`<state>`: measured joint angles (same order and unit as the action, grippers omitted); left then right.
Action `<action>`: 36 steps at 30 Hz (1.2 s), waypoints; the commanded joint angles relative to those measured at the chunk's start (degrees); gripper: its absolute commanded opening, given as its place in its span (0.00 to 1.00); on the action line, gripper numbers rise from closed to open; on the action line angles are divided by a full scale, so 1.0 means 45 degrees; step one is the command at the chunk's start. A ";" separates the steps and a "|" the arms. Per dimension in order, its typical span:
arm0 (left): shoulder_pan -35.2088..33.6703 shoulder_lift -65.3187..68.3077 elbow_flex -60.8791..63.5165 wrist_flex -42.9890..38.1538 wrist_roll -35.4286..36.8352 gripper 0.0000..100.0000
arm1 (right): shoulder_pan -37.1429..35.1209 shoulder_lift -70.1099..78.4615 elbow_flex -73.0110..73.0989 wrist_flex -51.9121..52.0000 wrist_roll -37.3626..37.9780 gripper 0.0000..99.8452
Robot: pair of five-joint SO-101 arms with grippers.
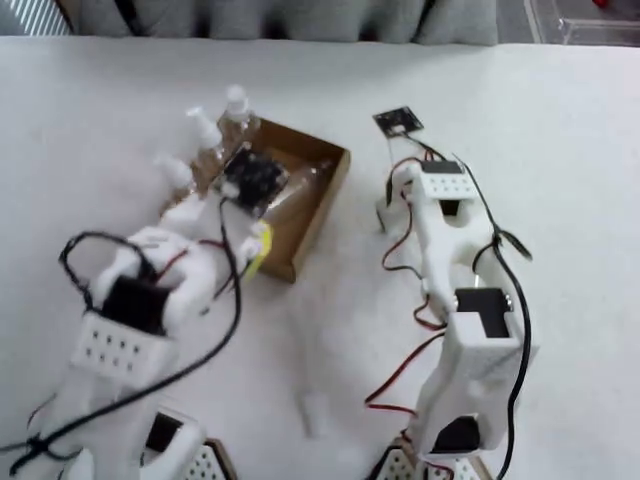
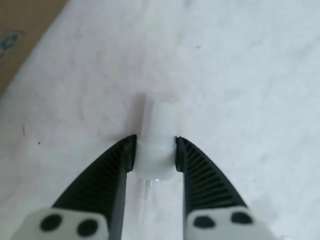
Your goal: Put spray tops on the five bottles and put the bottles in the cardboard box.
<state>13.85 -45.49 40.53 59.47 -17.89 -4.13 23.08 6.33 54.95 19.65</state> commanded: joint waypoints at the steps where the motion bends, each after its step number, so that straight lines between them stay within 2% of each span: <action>1: 0.0166 0.2100 -0.1602 -0.0977 -0.0137 0.24 | 0.0303 0.0107 -0.0215 -0.0322 0.0098 0.02; 13: 0.0147 0.7668 -0.6154 -0.1211 -0.0137 0.24 | 0.0303 0.0127 -0.0195 -0.0361 0.0098 0.02; 16: -0.0010 0.8625 -0.6701 -0.1211 -0.0176 0.24 | 0.0283 0.0225 -0.0215 -0.0361 0.0117 0.02; 21: -0.0244 1.0344 -0.7580 -0.1524 -0.1426 0.24 | 0.0244 0.0322 -0.0293 -0.0361 0.0117 0.02; 36: -0.0967 1.3880 -1.0491 -0.2051 -0.1543 0.24 | 0.0186 0.0342 -0.0313 -0.0381 0.0156 0.02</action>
<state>10.42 16.31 -1.41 51.82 -24.40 -4.13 23.78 6.15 54.42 19.65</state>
